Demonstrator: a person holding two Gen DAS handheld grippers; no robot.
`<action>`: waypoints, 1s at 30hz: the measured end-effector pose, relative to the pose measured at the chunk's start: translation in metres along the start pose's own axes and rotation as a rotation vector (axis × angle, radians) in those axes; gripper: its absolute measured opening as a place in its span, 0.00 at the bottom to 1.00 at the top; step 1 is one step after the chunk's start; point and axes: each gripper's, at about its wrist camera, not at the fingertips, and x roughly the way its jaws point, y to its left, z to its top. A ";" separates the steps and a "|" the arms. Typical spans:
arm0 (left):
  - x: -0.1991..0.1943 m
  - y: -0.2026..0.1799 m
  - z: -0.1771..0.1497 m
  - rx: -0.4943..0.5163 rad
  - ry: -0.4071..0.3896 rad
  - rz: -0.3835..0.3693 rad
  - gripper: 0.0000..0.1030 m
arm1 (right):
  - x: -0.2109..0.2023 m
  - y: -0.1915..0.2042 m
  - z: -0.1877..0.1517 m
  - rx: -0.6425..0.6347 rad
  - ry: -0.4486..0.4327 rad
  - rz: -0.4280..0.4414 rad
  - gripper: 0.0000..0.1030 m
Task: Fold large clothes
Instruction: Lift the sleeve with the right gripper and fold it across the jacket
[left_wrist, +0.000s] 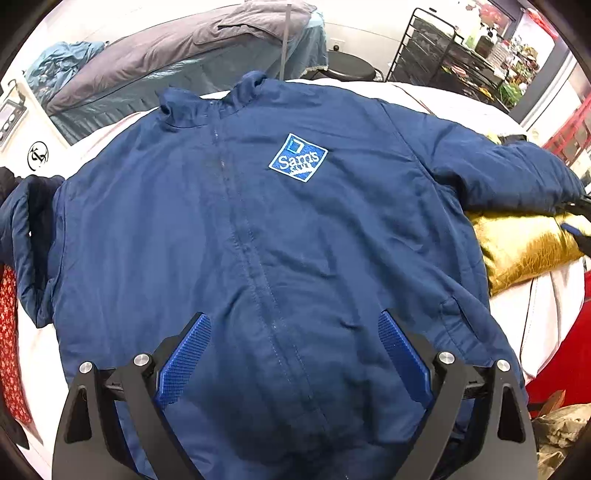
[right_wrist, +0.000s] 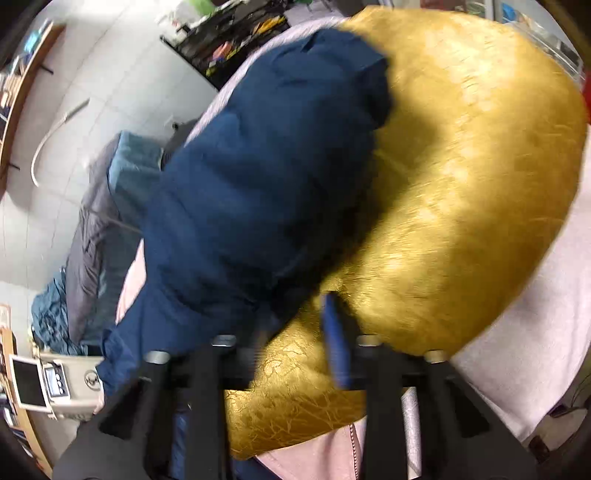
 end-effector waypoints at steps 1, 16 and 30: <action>-0.001 0.001 0.001 -0.007 -0.003 0.000 0.87 | -0.012 -0.002 0.000 0.011 -0.047 0.017 0.56; -0.005 -0.001 0.011 -0.003 -0.024 -0.011 0.87 | 0.010 -0.016 0.041 0.125 -0.100 0.050 0.24; -0.014 0.050 -0.010 -0.148 -0.045 0.016 0.87 | -0.070 0.197 0.022 -0.414 -0.222 0.158 0.10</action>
